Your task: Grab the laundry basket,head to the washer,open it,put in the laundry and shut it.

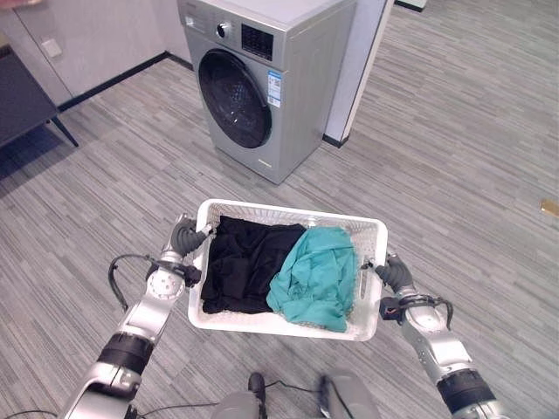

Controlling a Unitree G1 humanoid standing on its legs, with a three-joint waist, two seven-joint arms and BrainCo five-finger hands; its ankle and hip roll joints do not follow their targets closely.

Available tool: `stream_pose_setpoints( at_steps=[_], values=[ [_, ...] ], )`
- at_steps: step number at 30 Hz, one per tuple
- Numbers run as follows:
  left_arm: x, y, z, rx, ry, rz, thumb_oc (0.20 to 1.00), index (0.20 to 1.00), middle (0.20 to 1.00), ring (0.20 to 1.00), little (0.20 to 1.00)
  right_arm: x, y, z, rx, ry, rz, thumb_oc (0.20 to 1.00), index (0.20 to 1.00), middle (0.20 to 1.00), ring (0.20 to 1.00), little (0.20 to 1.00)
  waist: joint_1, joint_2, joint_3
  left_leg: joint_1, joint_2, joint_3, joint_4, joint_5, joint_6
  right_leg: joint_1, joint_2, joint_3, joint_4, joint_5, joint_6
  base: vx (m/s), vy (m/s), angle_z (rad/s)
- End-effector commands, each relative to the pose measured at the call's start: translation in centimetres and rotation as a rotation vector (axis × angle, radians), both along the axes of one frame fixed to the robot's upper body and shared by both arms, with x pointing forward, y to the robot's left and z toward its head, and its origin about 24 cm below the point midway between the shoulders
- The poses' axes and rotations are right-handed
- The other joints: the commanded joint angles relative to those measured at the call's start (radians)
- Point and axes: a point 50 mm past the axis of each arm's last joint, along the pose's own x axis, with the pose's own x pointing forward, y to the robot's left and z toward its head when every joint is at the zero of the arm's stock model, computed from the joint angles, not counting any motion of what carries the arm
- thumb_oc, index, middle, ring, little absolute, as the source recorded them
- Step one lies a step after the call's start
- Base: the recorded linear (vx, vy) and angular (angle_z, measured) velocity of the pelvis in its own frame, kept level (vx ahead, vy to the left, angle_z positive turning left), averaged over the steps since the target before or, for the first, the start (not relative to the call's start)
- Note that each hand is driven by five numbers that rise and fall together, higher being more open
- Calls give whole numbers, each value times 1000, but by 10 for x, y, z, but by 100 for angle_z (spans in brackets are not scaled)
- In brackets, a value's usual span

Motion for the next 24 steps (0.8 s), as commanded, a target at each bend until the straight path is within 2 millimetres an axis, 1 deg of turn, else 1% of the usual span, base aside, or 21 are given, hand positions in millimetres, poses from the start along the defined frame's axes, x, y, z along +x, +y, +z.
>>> stream_pose_setpoints(
  at_steps=[1,4,5,6,7,8,9,10,11,12,13,14,15,16,17,18,19,20,21,22,24],
  values=[
    [17,-10,45,16,-201,-46,200,200,200,200,200,15,-25,45,-13,-220,-68,200,200,200,200,200,-46,-5,-48,89,51,-32,52,-102,-90,81,-30,-17,-281,168,83,454,-20,65],
    [22,-21,44,13,-191,-68,200,200,200,200,200,12,-30,47,-25,-224,-81,200,200,200,200,200,-73,-9,-52,169,53,-57,59,-166,-104,72,-51,-105,-385,229,104,474,-58,60],
    [23,-24,44,30,-184,-85,200,200,200,200,200,12,-30,48,-36,-227,-75,200,200,200,200,200,-76,-19,-73,211,50,-46,59,-197,-107,84,-68,-175,-378,240,96,591,-122,77],
    [23,-25,42,31,-177,-89,200,200,200,200,200,10,-30,46,-47,-216,-69,200,200,200,200,200,-80,-21,-92,236,56,-42,64,-198,-114,104,-68,-198,-370,242,84,444,-101,56],
    [22,-25,42,31,-176,-89,200,200,200,200,200,10,-30,46,-48,-214,-69,200,200,200,200,200,-82,-18,-91,239,60,-44,62,-198,-116,109,-66,-202,-371,240,84,653,-186,15],
    [20,-28,31,1,-141,-87,200,200,200,200,200,10,-25,42,-61,-192,-37,200,200,200,200,200,-96,12,-124,240,127,-19,195,-66,-187,144,2,-177,-307,207,40,603,-228,-7],
    [19,-30,30,-12,-135,-95,200,200,200,200,200,8,-25,40,-56,-185,-42,200,200,200,200,200,-98,10,-130,199,164,0,302,19,-213,169,15,-179,-300,194,23,744,-324,-30],
    [18,-29,28,-23,-127,-87,200,200,200,200,200,9,-23,39,-46,-185,-38,200,200,200,200,200,-97,0,-138,154,211,29,459,123,-239,200,25,-187,-300,175,-5,393,-273,-21],
    [17,-26,27,-27,-124,-80,200,200,200,200,200,10,-21,39,-38,-182,-35,200,200,200,200,200,-88,-5,-139,110,234,41,561,168,-229,229,50,-173,-306,150,-33,250,-190,-23],
    [17,-26,27,-27,-124,-80,200,200,200,200,200,11,-20,39,-37,-182,-35,200,200,200,200,200,-89,-9,-140,104,231,41,564,171,-228,226,47,-172,-309,154,-34,236,-176,-34],
    [16,-24,27,-26,-126,-71,200,200,200,200,200,11,-18,37,-29,-181,-33,200,200,200,200,200,-74,-19,-138,61,223,28,702,215,-232,257,64,-151,-317,138,-59,377,-227,-70],
    [15,-19,27,-30,-130,-45,200,200,200,200,200,12,-12,38,-31,-187,-15,200,200,200,200,200,-52,-35,-125,-15,252,28,867,229,-212,314,87,-115,-332,107,-86,489,-265,-72],
    [15,-19,28,-31,-136,-43,200,200,200,200,200,12,-11,39,-37,-193,-10,200,200,200,200,200,-45,-45,-117,-57,280,42,904,216,-198,337,85,-105,-338,101,-90,445,-191,-80],
    [16,-20,30,-33,-143,-43,200,200,200,200,200,12,-11,41,-44,-202,-9,200,200,200,200,200,-32,-55,-105,-110,301,48,908,192,-179,362,82,-86,-341,95,-92,286,-21,-55],
    [16,-19,31,-35,-146,-37,200,200,200,200,200,12,-11,44,-52,-213,-4,200,200,200,200,200,-17,-62,-96,-166,300,44,875,150,-164,381,79,-64,-341,86,-84,181,25,-67],
    [16,-19,31,-34,-146,-38,200,200,200,200,200,12,-11,44,-52,-214,-4,200,200,200,200,200,-16,-65,-98,-168,297,47,874,152,-160,378,75,-63,-342,89,-83,299,157,-59],
    [14,-14,33,-36,-160,-26,200,200,200,200,200,11,-11,47,-70,-228,5,200,200,200,200,200,5,-57,-90,-217,304,21,738,120,-156,405,82,-19,-330,63,-68,193,126,-68],
    [14,-15,33,-36,-161,-27,200,200,200,200,200,11,-11,47,-70,-228,5,200,200,200,200,200,7,-61,-91,-216,299,25,732,126,-154,403,77,-17,-330,66,-68,309,188,-67],
    [14,-12,33,-32,-163,-18,200,200,200,200,200,10,-11,48,-73,-234,9,200,200,200,200,200,17,-61,-90,-240,313,6,655,126,-158,416,74,5,-323,57,-59,206,145,-84],
    [14,-10,32,-29,-165,-10,200,200,200,200,200,11,-10,49,-75,-239,13,200,200,200,200,200,26,-57,-90,-243,323,-24,551,132,-164,428,71,24,-317,48,-51,342,249,-79],
    [12,-5,31,-33,-169,17,200,200,200,200,200,12,-8,49,-78,-239,27,200,200,200,200,200,52,-44,-91,-218,334,-121,312,157,-189,460,65,65,-316,23,-32,369,307,-97]
  ],
)
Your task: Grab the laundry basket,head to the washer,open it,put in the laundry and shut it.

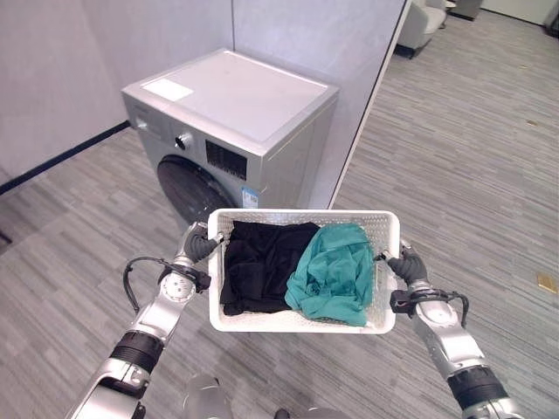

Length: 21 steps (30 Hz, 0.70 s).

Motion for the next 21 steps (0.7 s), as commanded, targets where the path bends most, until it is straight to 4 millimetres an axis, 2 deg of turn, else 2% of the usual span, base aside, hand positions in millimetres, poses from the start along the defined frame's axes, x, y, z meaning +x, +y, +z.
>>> stream_pose_setpoints(
  at_steps=[1,2,3,4,5,6,7,8,9,12,13,14,15,16,17,19,21],
  values=[
    [12,0,48,-73,-242,21,200,200,200,200,200,12,-5,41,-50,-204,53,200,200,200,200,200,28,44,-37,199,52,-108,-188,66,-43,-140,-17,13,7,10,70,450,399,-121],
    [11,3,48,-68,-245,31,200,200,200,200,200,14,-1,41,-39,-203,66,200,200,200,200,200,42,56,-41,217,66,-181,-297,106,-69,-121,-21,50,13,-14,75,394,404,-111],
    [10,5,48,-64,-249,36,200,200,200,200,200,15,1,41,-32,-206,72,200,200,200,200,200,51,63,-44,215,60,-223,-326,129,-81,-117,-22,72,15,-17,79,370,399,-114],
    [10,5,48,-56,-250,32,200,200,200,200,200,16,4,42,-23,-209,82,200,200,200,200,200,56,69,-51,220,42,-259,-330,115,-93,-107,-28,94,19,-27,86,172,228,-93],
    [10,5,48,-56,-250,32,200,200,200,200,200,16,4,42,-23,-208,82,200,200,200,200,200,56,68,-50,220,41,-259,-327,113,-93,-106,-29,95,19,-28,87,173,236,-98],
    [9,5,46,-56,-247,29,200,200,200,200,200,16,6,41,-19,-202,96,200,200,200,200,200,54,78,-58,231,31,-269,-328,88,-97,-106,-37,107,32,-36,92,230,433,-135],
    [9,2,44,-55,-239,20,200,200,200,200,200,13,8,38,-21,-188,105,200,200,200,200,200,36,98,-78,257,23,-222,-325,47,-105,-99,-84,103,47,-40,121,271,556,-104],
    [10,1,45,-50,-245,19,200,200,200,200,200,14,10,39,-23,-192,115,200,200,200,200,200,36,98,-79,265,4,-206,-299,21,-98,-104,-116,117,58,-27,137,203,447,-66],
    [10,1,45,-49,-245,18,200,200,200,200,200,14,10,39,-23,-192,114,200,200,200,200,200,39,96,-79,265,1,-202,-294,18,-97,-105,-119,121,59,-28,139,85,275,-4],
    [14,4,51,-9,-271,36,200,200,200,200,200,16,22,40,-33,-192,158,200,200,200,200,200,40,98,-80,305,-54,-103,-262,-53,-58,-149,-218,146,94,30,196,33,378,-45],
    [18,12,61,26,-304,66,200,200,200,200,200,21,34,44,-30,-212,194,200,200,200,200,200,64,105,-64,331,-56,-9,-240,-92,-45,-213,-282,70,147,71,214,-81,329,-121],
    [19,12,62,26,-307,66,200,200,200,200,200,22,34,45,-30,-215,195,200,200,200,200,200,68,102,-63,326,-59,-4,-238,-85,-43,-223,-284,78,150,78,215,-140,392,-146],
    [20,20,69,46,-325,90,200,200,200,200,200,24,39,46,-34,-219,212,200,200,200,200,200,79,121,-52,338,-66,52,-221,-114,-25,-252,-328,-76,214,75,197,-92,197,-121],
    [20,20,69,46,-325,90,200,200,200,200,200,24,39,46,-34,-219,212,200,200,200,200,200,79,121,-52,338,-66,52,-221,-114,-25,-252,-328,-76,214,75,197,-105,257,-100],
    [20,22,72,52,-334,97,200,200,200,200,200,25,41,47,-35,-222,218,200,200,200,200,200,68,121,-47,332,-77,63,-208,-119,-14,-259,-324,-109,259,61,191,-69,111,-78],
    [18,24,74,51,-340,103,200,200,200,200,200,24,41,47,-32,-220,221,200,200,200,200,200,59,116,-43,325,-100,79,-197,-120,6,-242,-269,-107,289,13,176,-99,125,-12],
    [17,27,74,46,-341,115,200,200,200,200,200,22,40,45,-19,-217,221,200,200,200,200,200,65,111,-51,320,-116,93,-205,-110,11,-214,-234,-138,257,-29,156,-112,11,24]
  ],
)
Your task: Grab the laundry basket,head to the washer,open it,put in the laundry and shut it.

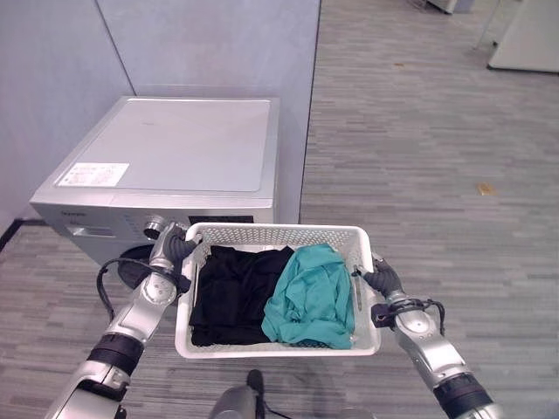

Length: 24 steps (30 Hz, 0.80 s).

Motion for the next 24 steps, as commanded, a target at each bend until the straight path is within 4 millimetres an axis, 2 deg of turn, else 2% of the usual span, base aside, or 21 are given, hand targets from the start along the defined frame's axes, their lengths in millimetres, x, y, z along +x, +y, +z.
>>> stream_pose_setpoints(
  at_steps=[1,4,6,10,11,12,14,15,18,19,22,24],
  values=[
    [11,7,58,-49,-296,49,200,200,200,200,200,26,9,60,46,-285,93,200,200,200,200,200,48,-11,-104,135,120,32,56,-130,-88,6,71,-36,-78,22,-16,-82,-70,-14],
    [7,13,59,-60,-303,67,200,200,200,200,200,22,6,59,49,-284,86,200,200,200,200,200,45,-18,-105,137,136,35,50,-104,-94,10,104,1,-112,30,-27,-74,-125,-10],
    [3,20,64,-54,-324,83,200,200,200,200,200,19,3,66,38,-308,95,200,200,200,200,200,46,-23,-109,138,155,43,34,-85,-104,23,121,8,-154,23,-37,-81,-137,-29],
    [-1,16,91,-24,-428,52,200,200,200,200,200,11,-15,97,-4,-427,85,200,200,200,200,200,39,-35,-106,109,194,13,20,-35,-122,41,166,8,-194,9,-57,-89,-157,-13],
    [-3,12,108,-27,-495,27,200,200,200,200,200,7,-20,114,-14,-498,88,200,200,200,200,200,38,-40,-105,98,207,-1,7,-18,-129,52,183,0,-212,4,-62,-94,-138,34],
    [-4,12,108,-28,-494,26,200,200,200,200,200,6,-21,114,-14,-498,88,200,200,200,200,200,37,-39,-105,97,208,-3,6,-16,-130,53,184,-3,-215,5,-63,-105,-155,47],
    [-7,8,131,-27,-576,-12,200,200,200,200,200,2,-31,132,-47,-563,75,200,200,200,200,200,40,-37,-105,84,226,-26,-14,19,-146,66,211,-10,-227,-5,-74,-56,-108,45],
    [-8,7,131,-29,-576,-13,200,200,200,200,200,2,-32,132,-47,-564,73,200,200,200,200,200,39,-36,-104,83,227,-30,-15,22,-149,66,213,-14,-228,-5,-76,-27,-87,34],
    [-5,4,149,-49,-619,-39,200,200,200,200,200,5,-34,147,-37,-615,65,200,200,200,200,200,41,-36,-104,49,243,-54,11,50,-163,86,238,-17,-243,-13,-93,-17,-110,27],
    [0,2,161,-61,-651,-46,200,200,200,200,200,10,-34,157,-48,-643,62,200,200,200,200,200,52,-41,-94,15,234,-98,82,75,-172,102,254,-9,-251,-10,-108,-17,-106,27],
    [7,-2,174,-77,-675,-60,200,200,200,200,200,19,-32,170,-64,-681,63,200,200,200,200,200,53,-43,-85,-17,222,-135,141,62,-168,112,263,-14,-252,-16,-115,14,-50,22],
    [17,-6,189,-93,-700,-65,200,200,200,200,200,30,-28,186,-82,-723,72,200,200,200,200,200,54,-39,-85,-33,230,-142,107,58,-168,119,263,-25,-254,-29,-107,93,88,26]
  ],
)
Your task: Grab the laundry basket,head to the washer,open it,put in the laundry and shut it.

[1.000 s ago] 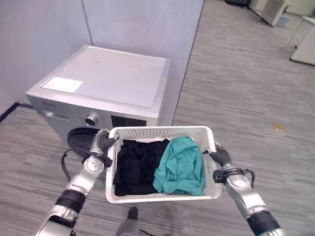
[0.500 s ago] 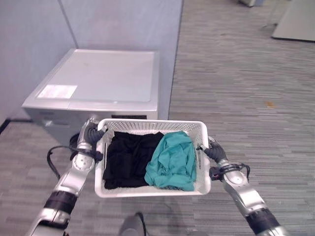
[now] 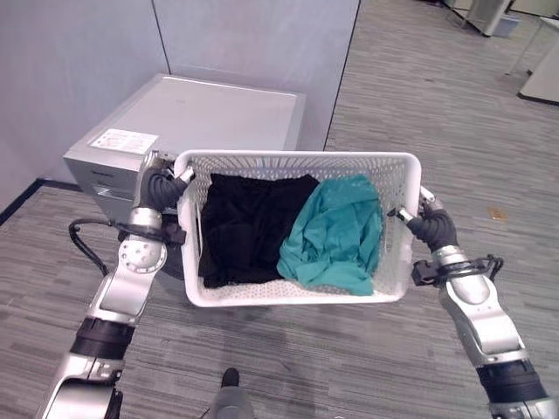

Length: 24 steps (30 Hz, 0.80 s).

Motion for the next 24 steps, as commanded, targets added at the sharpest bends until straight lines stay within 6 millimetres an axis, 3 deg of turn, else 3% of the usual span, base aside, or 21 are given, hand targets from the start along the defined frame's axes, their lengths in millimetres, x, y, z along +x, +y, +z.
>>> stream_pose_setpoints(
  at_steps=[1,4,5,6,7,8,9,11,12,13,14,15,16,18,20,21,22,23,24],
  values=[
    [21,9,82,-72,-249,40,200,200,200,200,200,20,11,70,-55,-266,59,200,200,200,200,200,-16,-48,-69,-104,75,-22,66,-24,-33,4,-5,58,-47,-41,12,158,172,32],
    [31,9,102,-112,-284,45,200,200,200,200,200,33,18,83,-102,-281,61,200,200,200,200,200,-4,-52,-63,-105,91,-27,-20,20,-37,6,-10,69,-31,-53,20,143,126,15],
    [35,14,121,-121,-328,91,200,200,200,200,200,46,22,91,-122,-276,47,200,200,200,200,200,13,-59,-65,-106,99,-24,-53,30,-44,21,-24,72,-19,-61,35,257,231,-3],
    [36,14,127,-123,-342,101,200,200,200,200,200,53,22,96,-127,-275,36,200,200,200,200,200,21,-62,-72,-108,99,-19,-43,35,-48,33,-36,74,-15,-62,45,206,194,-7],
    [37,14,129,-124,-347,102,200,200,200,200,200,54,22,98,-126,-279,37,200,200,200,200,200,21,-63,-67,-107,98,-16,-41,34,-47,33,-39,76,-15,-62,47,272,315,-26],
    [38,17,146,-96,-371,117,200,200,200,200,200,70,24,110,-173,-259,12,200,200,200,200,200,35,-56,-95,-90,95,8,-30,16,-41,56,-71,79,-8,-60,79,202,246,-41],
    [38,19,150,-97,-378,121,200,200,200,200,200,72,27,114,-172,-267,17,200,200,200,200,200,36,-59,-87,-86,93,16,-28,12,-39,56,-76,85,-8,-60,81,394,469,-36],
    [41,14,170,-18,-388,130,200,200,200,200,200,88,51,126,-206,-259,59,200,200,200,200,200,72,-62,-123,-60,37,58,46,-67,-13,88,-169,96,18,-14,131,351,380,-22],
    [42,14,172,-17,-391,129,200,200,200,200,200,89,51,127,-204,-263,59,200,200,200,200,200,73,-64,-120,-61,36,61,46,-64,-9,86,-171,98,16,-9,133,356,405,-34],
    [48,5,178,46,-365,119,200,200,200,200,200,101,52,129,-232,-224,20,200,200,200,200,200,90,-72,-136,-39,-19,82,65,-96,16,66,-228,114,100,109,162,254,379,-36],
    [49,-1,183,69,-365,107,200,200,200,200,200,107,51,132,-242,-204,-2,200,200,200,200,200,94,-71,-135,-29,-42,84,64,-108,33,39,-239,135,154,141,160,251,375,-34],
    [49,-1,184,69,-368,108,200,200,200,200,200,107,52,133,-242,-207,-2,200,200,200,200,200,95,-71,-135,-32,-42,86,61,-103,35,33,-239,138,154,145,161,172,358,25],
    [58,-14,187,106,-324,82,200,200,200,200,200,118,50,144,-249,-176,-43,200,200,200,200,200,87,-63,-137,-18,-88,78,56,-121,69,-20,-227,192,244,200,154,116,241,54],
    [64,-22,189,129,-289,78,200,200,200,200,200,126,52,152,-245,-155,-67,200,200,200,200,200,92,-56,-146,-4,-109,90,54,-142,87,-33,-237,157,259,213,155,207,289,50],
    [72,-40,191,152,-250,46,200,200,200,200,200,131,50,160,-271,-128,-95,200,200,200,200,200,75,-50,-138,25,-134,70,31,-149,100,-92,-173,159,253,148,127,188,185,27],
    [72,-40,192,152,-252,45,200,200,200,200,200,131,50,160,-271,-129,-95,200,200,200,200,200,74,-48,-139,22,-132,69,28,-144,99,-95,-171,157,251,152,126,135,111,30],
    [75,-45,189,167,-225,39,200,200,200,200,200,133,47,158,-285,-103,-113,200,200,200,200,200,55,-38,-130,42,-140,58,15,-147,101,-138,-122,171,240,90,115,112,90,39],
    [76,-48,191,182,-225,41,200,200,200,200,200,134,46,158,-289,-93,-121,200,200,200,200,200,43,-32,-125,53,-141,53,5,-145,97,-157,-101,160,218,74,111,210,120,62],
    [81,-55,189,227,-192,51,200,200,200,200,200,137,39,150,-310,-39,-161,200,200,200,200,200,19,-27,-107,89,-143,57,-13,-152,82,-196,-96,79,138,83,97,176,46,57]
  ],
)
